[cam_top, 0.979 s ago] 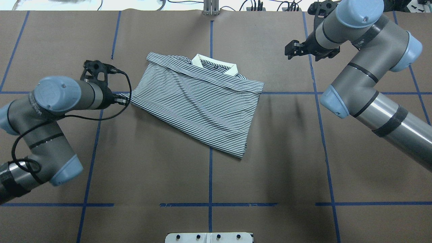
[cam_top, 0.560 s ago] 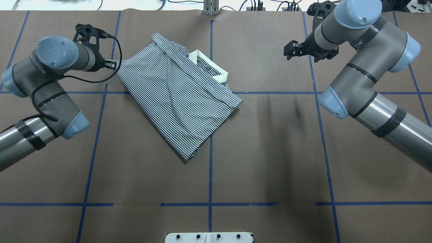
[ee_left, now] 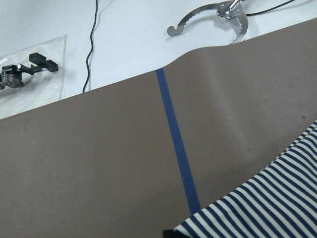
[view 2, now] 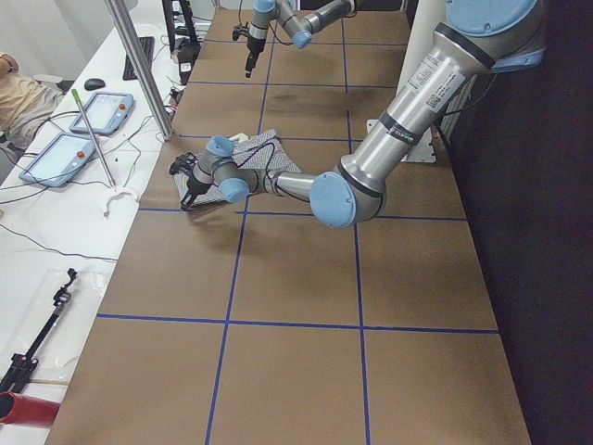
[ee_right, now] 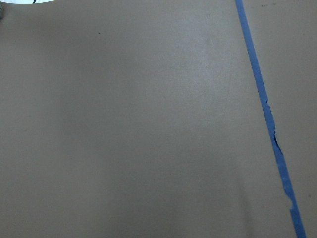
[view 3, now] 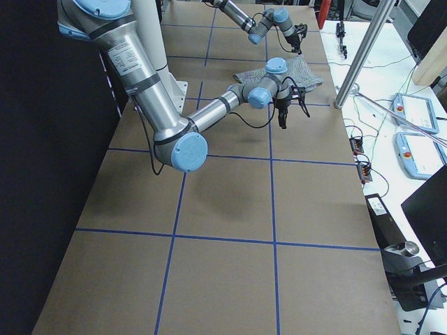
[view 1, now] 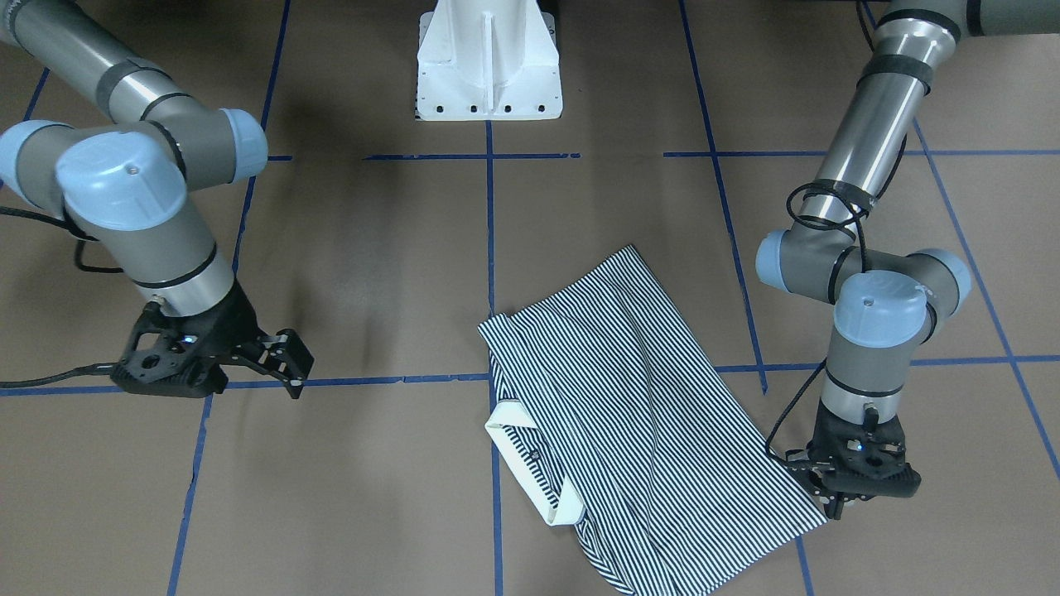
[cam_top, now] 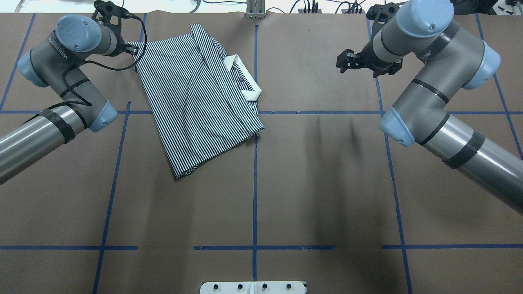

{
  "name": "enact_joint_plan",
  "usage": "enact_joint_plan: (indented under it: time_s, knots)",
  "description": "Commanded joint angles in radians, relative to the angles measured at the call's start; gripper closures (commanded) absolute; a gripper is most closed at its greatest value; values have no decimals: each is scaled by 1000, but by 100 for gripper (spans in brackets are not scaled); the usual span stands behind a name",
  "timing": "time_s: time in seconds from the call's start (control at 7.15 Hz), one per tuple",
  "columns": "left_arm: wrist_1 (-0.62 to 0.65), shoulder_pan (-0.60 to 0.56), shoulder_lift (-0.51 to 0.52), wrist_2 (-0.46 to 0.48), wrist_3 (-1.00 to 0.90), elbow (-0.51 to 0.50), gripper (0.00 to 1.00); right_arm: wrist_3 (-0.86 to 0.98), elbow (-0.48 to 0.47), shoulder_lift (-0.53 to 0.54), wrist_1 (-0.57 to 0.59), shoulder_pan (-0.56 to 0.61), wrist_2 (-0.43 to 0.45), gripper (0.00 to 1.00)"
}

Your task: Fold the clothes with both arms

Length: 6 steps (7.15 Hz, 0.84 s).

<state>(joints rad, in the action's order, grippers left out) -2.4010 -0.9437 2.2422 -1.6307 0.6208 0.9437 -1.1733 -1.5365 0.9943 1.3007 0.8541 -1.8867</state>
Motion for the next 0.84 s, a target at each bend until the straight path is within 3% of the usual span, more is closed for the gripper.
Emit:
enact_joint_plan:
  time_s: [0.0, 0.28, 0.42, 0.7]
  knots:
    - [-47, -9, -36, -49, -36, 50, 0, -304, 59, -124, 2, -108, 169, 18]
    - [-47, -10, -65, -66, -35, 98, 0, -509, 242, -296, -26, -190, 285, 29]
    - [-49, -10, -67, -66, -32, 102, 0, -543, 366, -339, -143, -214, 328, 29]
    - [-49, -10, -69, -66, -26, 102, 0, -589, 520, -432, -178, -253, 375, 30]
